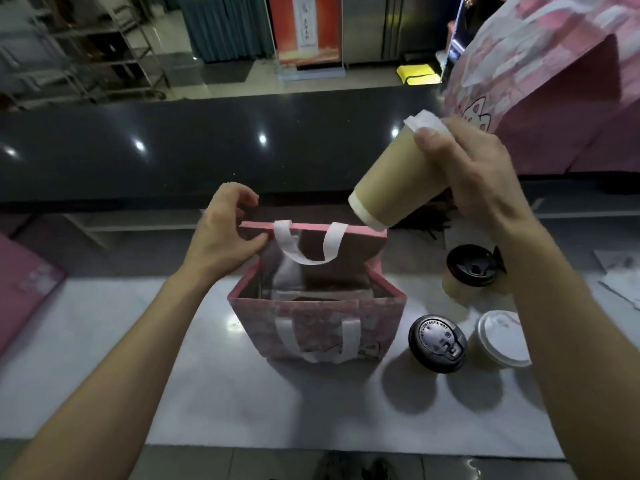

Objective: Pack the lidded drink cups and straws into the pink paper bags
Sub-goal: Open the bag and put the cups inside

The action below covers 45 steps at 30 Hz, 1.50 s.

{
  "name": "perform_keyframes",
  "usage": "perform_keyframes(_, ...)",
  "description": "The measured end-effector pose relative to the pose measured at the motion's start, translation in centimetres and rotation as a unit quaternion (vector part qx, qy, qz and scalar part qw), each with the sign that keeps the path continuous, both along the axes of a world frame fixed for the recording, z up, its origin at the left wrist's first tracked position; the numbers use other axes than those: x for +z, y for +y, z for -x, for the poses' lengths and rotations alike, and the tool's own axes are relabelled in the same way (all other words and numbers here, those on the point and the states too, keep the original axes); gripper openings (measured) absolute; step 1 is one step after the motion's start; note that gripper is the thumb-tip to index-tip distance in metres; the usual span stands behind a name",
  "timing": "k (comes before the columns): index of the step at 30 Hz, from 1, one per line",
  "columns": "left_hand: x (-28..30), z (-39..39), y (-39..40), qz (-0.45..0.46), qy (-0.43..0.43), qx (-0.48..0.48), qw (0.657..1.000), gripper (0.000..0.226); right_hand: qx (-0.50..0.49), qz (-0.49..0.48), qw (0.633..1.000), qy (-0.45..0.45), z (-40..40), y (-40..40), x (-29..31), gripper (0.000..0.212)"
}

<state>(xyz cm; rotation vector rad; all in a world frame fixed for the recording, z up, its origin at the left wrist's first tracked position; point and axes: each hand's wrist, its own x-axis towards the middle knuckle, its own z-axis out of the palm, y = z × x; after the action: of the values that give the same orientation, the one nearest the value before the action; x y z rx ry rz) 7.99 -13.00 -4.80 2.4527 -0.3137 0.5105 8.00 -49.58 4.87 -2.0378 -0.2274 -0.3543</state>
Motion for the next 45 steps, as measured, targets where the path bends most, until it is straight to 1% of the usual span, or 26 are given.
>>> perform_keyframes(2, 0.6, 0.8, 0.2, -0.058, -0.057, -0.004, 0.997, 0.047, 0.057, 0.002, 0.998, 0.022, 0.7, 1.2, -0.1, 0.056)
perform_keyframes(4, 1.2, 1.9, 0.6, -0.116, -0.107, -0.026, 0.987, 0.034, 0.088, 0.008, 0.995, 0.041, 1.2, 2.0, -0.6, 0.061)
perform_keyframes(5, 1.5, 2.4, 0.8, -0.139, -0.113, -0.043, 0.983, 0.031, 0.101, 0.01, 0.994, 0.047, 1.3, 2.4, -0.8, 0.064)
perform_keyframes(6, 1.8, 2.9, 1.1, -0.16, -0.094, -0.056, 0.981, 0.033, 0.114, 0.015, 0.992, 0.051, 1.5, 2.8, -1.0, 0.065)
perform_keyframes(7, 1.9, 3.3, 1.4, -0.182, -0.055, -0.065, 0.98, 0.04, 0.126, 0.026, 0.99, 0.054, 1.8, 3.3, -1.0, 0.066)
perform_keyframes(8, 2.0, 3.5, 1.7, -0.205, -0.006, -0.071, 0.976, 0.052, 0.139, 0.044, 0.988, 0.059, 2.0, 3.7, -1.1, 0.065)
perform_keyframes(10, 2.0, 4.0, 2.2, -0.231, 0.077, -0.087, 0.966, 0.088, 0.174, 0.098, 0.976, 0.09, 2.4, 4.6, -1.1, 0.065)
perform_keyframes(11, 2.0, 4.1, 2.3, -0.235, 0.102, -0.098, 0.962, 0.104, 0.196, 0.131, 0.965, 0.115, 2.6, 5.0, -1.1, 0.069)
perform_keyframes(13, 1.7, 4.2, 2.4, -0.24, 0.132, -0.117, 0.955, 0.125, 0.223, 0.202, 0.94, 0.16, 2.9, 5.6, -1.2, 0.082)
perform_keyframes(15, 1.2, 4.3, 2.5, -0.243, 0.157, -0.126, 0.949, 0.138, 0.227, 0.283, 0.914, 0.18, 3.2, 6.4, -1.3, 0.089)
perform_keyframes(17, 0.6, 4.6, 2.4, -0.247, 0.169, -0.134, 0.945, 0.147, 0.226, 0.353, 0.89, 0.178, 3.2, 7.6, -1.5, 0.089)
perform_keyframes(19, 0.2, 4.9, 2.3, -0.249, 0.16, -0.148, 0.944, 0.153, 0.23, 0.416, 0.863, 0.172, 3.2, 9.5, -2.2, 0.09)
perform_keyframes(23, -0.1, 5.4, 2.1, -0.244, 0.15, -0.17, 0.943, 0.161, 0.248, 0.549, 0.788, 0.13, 2.8, 13.7, -4.5, 0.084)
perform_keyframes(28, -0.1, 5.9, 2.1, -0.253, 0.151, -0.183, 0.938, 0.164, 0.29, 0.619, 0.721, 0.115, 2.0, 17.3, -8.2, 0.083)
perform_keyframes(32, 0.1, 6.1, 2.1, -0.246, 0.151, -0.197, 0.937, 0.165, 0.316, 0.662, 0.667, 0.129, 1.2, 18.5, -10.8, 0.095)
perform_keyframes(34, 0.1, 6.2, 2.2, -0.237, 0.154, -0.206, 0.937, 0.167, 0.321, 0.658, 0.664, 0.151, 1.0, 18.8, -11.4, 0.103)
perform_keyframes(36, 0.2, 6.3, 2.2, -0.229, 0.156, -0.213, 0.937, 0.167, 0.327, 0.642, 0.676, 0.153, 0.8, 18.9, -11.4, 0.106)
perform_keyframes(38, 0.3, 6.4, 2.3, -0.224, 0.156, -0.214, 0.938, 0.168, 0.335, 0.621, 0.695, 0.137, 0.6, 19.1, -11.2, 0.101)
perform_keyframes(41, 0.3, 6.3, 2.4, -0.218, 0.147, -0.211, 0.941, 0.167, 0.346, 0.597, 0.711, 0.136, 0.4, 19.6, -10.9, 0.091)
perform_keyframes(45, 0.1, 5.8, 2.7, -0.224, 0.125, -0.215, 0.942, 0.16, 0.351, 0.576, 0.72, 0.16, 0.5, 20.1, -10.4, 0.091)
